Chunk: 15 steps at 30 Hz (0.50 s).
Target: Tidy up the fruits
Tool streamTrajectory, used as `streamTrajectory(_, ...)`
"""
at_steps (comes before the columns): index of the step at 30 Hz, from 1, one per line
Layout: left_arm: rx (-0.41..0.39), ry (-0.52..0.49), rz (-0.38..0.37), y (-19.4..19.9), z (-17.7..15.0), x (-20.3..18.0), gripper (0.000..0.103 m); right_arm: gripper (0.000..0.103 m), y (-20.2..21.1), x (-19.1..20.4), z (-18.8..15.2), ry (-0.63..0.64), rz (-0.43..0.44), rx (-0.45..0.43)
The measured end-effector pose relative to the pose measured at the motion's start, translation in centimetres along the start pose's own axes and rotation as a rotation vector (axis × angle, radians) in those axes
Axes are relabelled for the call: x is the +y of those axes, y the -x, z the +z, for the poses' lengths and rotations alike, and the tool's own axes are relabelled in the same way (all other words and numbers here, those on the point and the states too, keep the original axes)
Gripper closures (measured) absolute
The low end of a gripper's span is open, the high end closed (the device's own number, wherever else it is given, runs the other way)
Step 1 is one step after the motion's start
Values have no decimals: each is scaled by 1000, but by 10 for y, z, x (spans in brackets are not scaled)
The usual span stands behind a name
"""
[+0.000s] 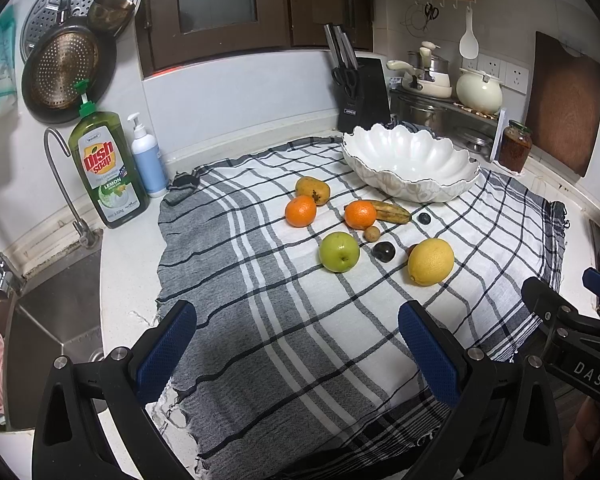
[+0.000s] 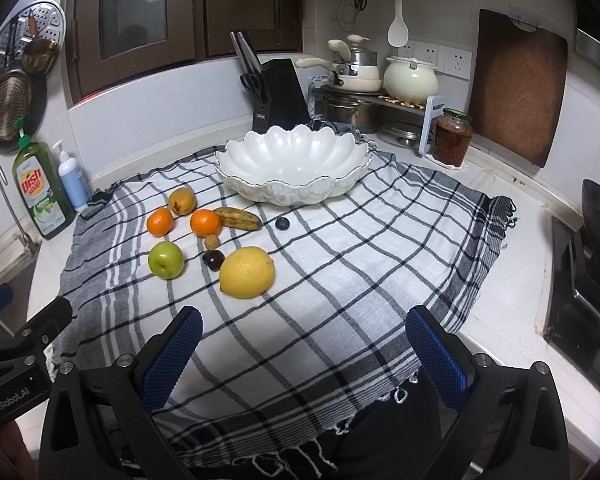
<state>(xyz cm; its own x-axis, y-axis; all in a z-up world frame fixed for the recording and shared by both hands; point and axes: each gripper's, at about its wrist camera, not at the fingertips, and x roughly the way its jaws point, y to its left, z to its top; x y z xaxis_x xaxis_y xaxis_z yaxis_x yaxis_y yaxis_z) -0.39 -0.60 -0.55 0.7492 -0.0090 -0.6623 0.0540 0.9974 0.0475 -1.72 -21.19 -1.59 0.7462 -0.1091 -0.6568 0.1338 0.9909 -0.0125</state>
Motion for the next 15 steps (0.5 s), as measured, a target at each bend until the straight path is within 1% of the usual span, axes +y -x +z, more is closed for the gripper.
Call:
streamTrajectory(9,4,-2,-2,-2,0,-1,0,0,-1,1,3,-1,0,6)
streamTrajectory(15,11,-4,-5,-9,3,2,0,0,-12,2,3,1,4,15)
